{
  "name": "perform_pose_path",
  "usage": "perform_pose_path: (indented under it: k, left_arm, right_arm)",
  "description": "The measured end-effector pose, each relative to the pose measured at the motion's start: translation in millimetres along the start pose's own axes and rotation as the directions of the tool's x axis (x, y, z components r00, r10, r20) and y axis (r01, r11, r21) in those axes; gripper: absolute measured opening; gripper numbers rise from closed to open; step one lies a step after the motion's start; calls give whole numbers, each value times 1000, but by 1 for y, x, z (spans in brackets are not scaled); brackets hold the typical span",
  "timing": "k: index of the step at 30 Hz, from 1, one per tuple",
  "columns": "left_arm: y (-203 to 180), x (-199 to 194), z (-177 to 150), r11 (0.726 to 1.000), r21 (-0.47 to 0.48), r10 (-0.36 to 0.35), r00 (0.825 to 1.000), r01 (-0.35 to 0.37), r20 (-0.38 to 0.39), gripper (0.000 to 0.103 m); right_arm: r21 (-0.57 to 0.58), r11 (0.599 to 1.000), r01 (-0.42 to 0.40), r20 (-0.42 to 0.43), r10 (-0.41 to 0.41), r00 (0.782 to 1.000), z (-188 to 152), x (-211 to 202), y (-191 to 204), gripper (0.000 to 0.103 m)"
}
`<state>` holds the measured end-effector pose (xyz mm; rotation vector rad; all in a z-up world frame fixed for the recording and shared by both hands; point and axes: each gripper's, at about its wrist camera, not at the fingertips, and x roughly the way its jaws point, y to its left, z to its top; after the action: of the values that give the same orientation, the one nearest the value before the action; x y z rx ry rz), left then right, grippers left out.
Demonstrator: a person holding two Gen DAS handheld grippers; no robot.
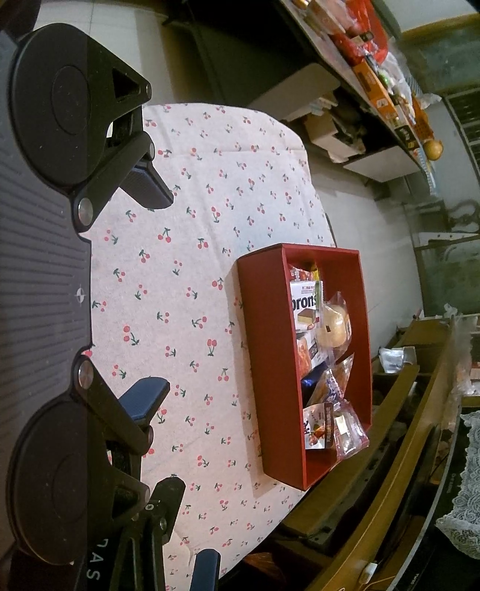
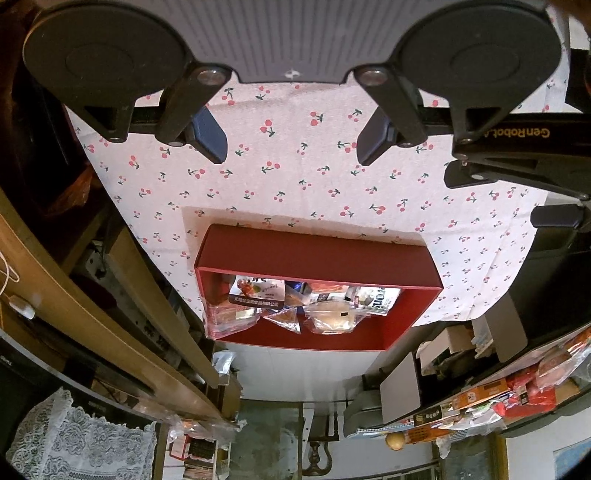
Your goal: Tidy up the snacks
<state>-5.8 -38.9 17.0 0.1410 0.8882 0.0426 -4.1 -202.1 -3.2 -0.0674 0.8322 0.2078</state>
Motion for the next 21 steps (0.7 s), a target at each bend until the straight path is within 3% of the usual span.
perform_pose_path:
  k: [21]
  left_arm:
    - [2,0,-4,1000,2,-2,1000,2,-7,97]
  right_arm:
    - [-12,1000,-3,-12,3,1000,-2,2,3,93]
